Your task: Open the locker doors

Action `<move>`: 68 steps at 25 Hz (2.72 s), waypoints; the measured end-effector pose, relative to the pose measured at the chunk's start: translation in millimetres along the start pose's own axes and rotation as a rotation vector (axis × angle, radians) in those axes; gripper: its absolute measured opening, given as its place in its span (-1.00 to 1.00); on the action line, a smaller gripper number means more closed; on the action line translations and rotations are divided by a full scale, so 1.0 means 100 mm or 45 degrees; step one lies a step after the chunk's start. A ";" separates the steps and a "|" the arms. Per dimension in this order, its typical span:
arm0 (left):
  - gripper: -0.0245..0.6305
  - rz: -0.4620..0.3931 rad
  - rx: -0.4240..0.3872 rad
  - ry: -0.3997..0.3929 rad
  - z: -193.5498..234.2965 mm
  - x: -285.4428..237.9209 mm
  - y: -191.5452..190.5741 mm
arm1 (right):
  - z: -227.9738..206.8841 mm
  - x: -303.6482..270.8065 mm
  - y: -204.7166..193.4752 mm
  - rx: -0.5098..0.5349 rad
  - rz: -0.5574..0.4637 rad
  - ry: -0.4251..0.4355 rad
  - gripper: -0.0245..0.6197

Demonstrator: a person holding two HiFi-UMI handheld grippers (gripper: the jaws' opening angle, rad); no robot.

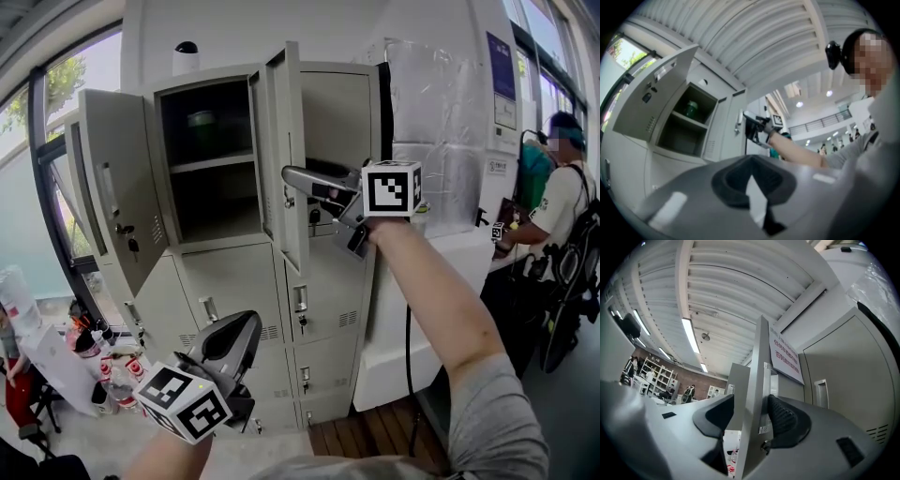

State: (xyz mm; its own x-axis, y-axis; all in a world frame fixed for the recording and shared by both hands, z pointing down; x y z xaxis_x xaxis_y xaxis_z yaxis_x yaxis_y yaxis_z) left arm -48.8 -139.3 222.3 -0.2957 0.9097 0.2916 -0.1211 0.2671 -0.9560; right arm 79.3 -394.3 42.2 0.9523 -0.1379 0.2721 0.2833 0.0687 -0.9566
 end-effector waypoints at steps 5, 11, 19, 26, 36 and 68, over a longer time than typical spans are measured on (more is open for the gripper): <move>-0.92 -0.005 0.002 0.004 0.02 0.08 0.01 | 0.05 0.01 -0.02 0.109 -0.005 -0.134 -0.25; -0.92 -0.003 0.012 0.019 0.07 0.13 -0.02 | 0.07 0.20 -0.14 0.171 0.020 -0.242 -0.22; -0.92 -0.007 0.034 0.022 0.18 0.13 -0.11 | 0.42 0.51 -0.55 0.278 0.110 -0.312 -0.22; -0.92 -0.012 0.022 0.130 0.43 0.31 -0.39 | 1.16 1.04 -1.83 0.015 0.127 -0.233 -0.43; -0.93 0.041 0.148 0.175 0.63 0.60 -1.14 | 1.41 1.46 -3.16 -0.316 0.217 -0.364 -0.61; -0.92 0.233 0.227 -0.026 2.24 0.24 -2.26 | -0.47 0.27 -4.15 -0.137 0.377 -0.993 -0.30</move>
State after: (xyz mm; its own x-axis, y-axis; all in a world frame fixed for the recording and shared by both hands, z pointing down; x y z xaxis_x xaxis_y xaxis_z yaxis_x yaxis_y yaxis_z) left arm -240.5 -248.5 452.6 -0.3472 0.9305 0.1168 -0.2285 0.0369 -0.9728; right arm -18.4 -473.2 441.9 0.8023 0.5959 -0.0351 0.0348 -0.1054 -0.9938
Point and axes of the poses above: the fingertips, and each gripper's own axes: x backward along the fingers, z to its left, y out of its top, the point moved 10 cm from there along x, backward along the fingers, and after that the axes turned 2 degrees about -z, right-handed, at the moved point
